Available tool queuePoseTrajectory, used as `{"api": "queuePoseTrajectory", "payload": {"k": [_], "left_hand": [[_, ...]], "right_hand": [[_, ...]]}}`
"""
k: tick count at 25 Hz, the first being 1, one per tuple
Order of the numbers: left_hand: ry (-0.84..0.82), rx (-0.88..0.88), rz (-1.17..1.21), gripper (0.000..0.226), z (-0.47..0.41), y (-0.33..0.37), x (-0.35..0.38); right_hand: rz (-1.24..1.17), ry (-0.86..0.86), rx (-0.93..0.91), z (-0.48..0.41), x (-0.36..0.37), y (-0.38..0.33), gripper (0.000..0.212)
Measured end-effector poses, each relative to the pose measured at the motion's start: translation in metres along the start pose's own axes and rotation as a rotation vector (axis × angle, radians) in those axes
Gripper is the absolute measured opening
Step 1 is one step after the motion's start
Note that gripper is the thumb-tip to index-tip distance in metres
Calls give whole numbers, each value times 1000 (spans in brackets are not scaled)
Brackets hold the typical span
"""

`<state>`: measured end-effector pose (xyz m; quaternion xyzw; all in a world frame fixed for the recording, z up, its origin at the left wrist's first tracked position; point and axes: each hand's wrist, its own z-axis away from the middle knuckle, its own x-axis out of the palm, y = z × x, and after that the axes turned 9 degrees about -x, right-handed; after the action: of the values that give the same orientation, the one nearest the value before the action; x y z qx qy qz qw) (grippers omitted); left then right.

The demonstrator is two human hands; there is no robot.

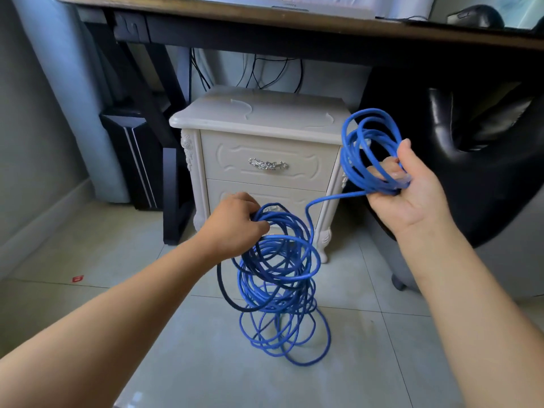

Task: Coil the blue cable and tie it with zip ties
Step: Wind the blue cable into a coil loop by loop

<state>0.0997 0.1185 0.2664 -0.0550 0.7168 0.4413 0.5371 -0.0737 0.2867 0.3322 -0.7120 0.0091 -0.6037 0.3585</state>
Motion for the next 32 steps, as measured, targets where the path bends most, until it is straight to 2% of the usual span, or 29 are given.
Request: {"api": "queuePoseTrajectory", "payload": {"k": [2, 4, 7, 9, 12, 14, 17, 20, 22, 24, 26, 29, 32], "left_hand": [[-82, -112, 113, 14, 0, -4, -3], [-114, -148, 109, 15, 1, -9, -3], [-104, -126, 30, 7, -1, -13, -2], [-117, -131, 70, 4, -2, -15, 1], [-216, -188, 332, 11, -2, -18, 2], [-296, -215, 517, 14, 0, -19, 0], [-397, -159, 657, 12, 2, -20, -4], [-441, -76, 630, 18, 1, -27, -8], [-424, -45, 545, 23, 1, -31, -11], [-388, -41, 497, 29, 1, -34, -12], [-338, -37, 492, 34, 2, -35, -10], [-275, -22, 485, 40, -1, -37, -9], [-143, 16, 296, 50, -1, -36, -8]], "right_hand": [[-36, 89, -42, -6, -2, -7, 33], [-42, 119, -57, -7, -4, -11, 28], [-52, 82, -83, -2, -2, -10, 27], [-90, 41, -126, 1, 2, -12, 24], [-73, -32, -127, -1, 5, -14, 29], [110, -70, -55, -3, 3, -7, 38], [282, -115, 33, -5, -4, 4, 37], [90, -120, -25, -3, 0, -9, 37], [-64, -99, -130, 0, 2, -27, 31], [-111, -103, -187, 2, 3, -38, 21], [-49, -110, -168, 1, 2, -37, 27], [113, -135, -40, 0, 3, -21, 41], [262, -171, 45, 4, 2, -8, 38]]}}
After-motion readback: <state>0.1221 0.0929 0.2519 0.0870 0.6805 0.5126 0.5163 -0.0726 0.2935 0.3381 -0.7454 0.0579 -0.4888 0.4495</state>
